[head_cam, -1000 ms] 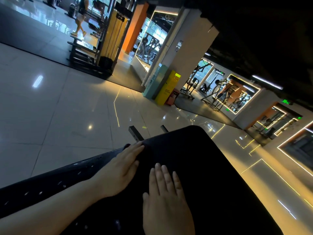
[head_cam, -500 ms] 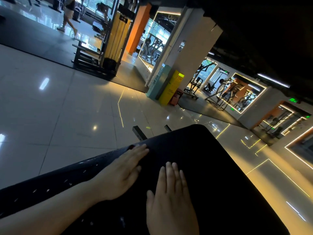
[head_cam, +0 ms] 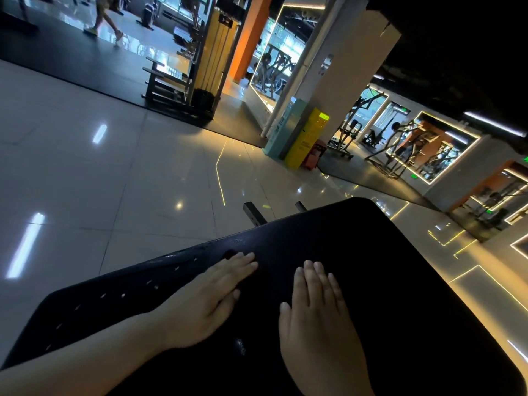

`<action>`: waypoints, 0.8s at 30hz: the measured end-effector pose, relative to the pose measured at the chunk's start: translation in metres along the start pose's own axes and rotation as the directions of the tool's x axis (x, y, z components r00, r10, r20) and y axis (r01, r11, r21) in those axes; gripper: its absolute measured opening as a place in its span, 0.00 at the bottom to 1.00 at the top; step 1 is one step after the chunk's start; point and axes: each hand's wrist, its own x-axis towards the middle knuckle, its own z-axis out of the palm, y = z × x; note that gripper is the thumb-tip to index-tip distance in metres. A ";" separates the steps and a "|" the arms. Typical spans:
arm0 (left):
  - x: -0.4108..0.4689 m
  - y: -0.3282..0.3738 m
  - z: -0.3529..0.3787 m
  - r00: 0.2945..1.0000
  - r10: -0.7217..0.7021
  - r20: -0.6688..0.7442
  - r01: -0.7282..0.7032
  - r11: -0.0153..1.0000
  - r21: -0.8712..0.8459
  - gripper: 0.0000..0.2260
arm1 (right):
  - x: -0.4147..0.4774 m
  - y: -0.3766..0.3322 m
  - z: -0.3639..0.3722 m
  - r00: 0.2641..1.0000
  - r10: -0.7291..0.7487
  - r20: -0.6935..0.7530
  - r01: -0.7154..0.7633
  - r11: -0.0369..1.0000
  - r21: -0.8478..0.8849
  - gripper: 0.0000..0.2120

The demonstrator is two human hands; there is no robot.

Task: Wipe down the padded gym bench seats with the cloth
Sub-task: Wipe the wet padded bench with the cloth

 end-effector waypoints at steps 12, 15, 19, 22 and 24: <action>0.011 0.022 0.003 0.998 0.049 0.030 -0.048 0.998 -0.040 0.27 | -0.003 0.002 -0.002 0.998 -0.044 0.048 0.044 0.999 0.006 0.32; -0.002 -0.007 -0.003 0.999 0.018 0.050 -0.020 1.000 0.022 0.28 | -0.001 0.001 -0.003 0.998 -0.045 0.044 0.045 0.999 0.011 0.31; 0.024 -0.009 0.001 0.952 -0.282 -0.117 0.275 0.959 -0.069 0.26 | -0.001 0.001 -0.006 0.998 -0.049 0.047 0.050 0.999 -0.015 0.31; 0.023 0.032 0.018 0.959 -0.276 -0.069 0.269 0.958 -0.104 0.28 | -0.002 0.001 -0.006 0.996 -0.057 0.061 0.058 0.998 -0.014 0.30; 0.002 0.057 0.025 0.987 -0.154 -0.051 0.150 0.985 -0.084 0.28 | -0.003 0.001 -0.006 0.997 -0.059 0.059 0.060 0.998 -0.017 0.30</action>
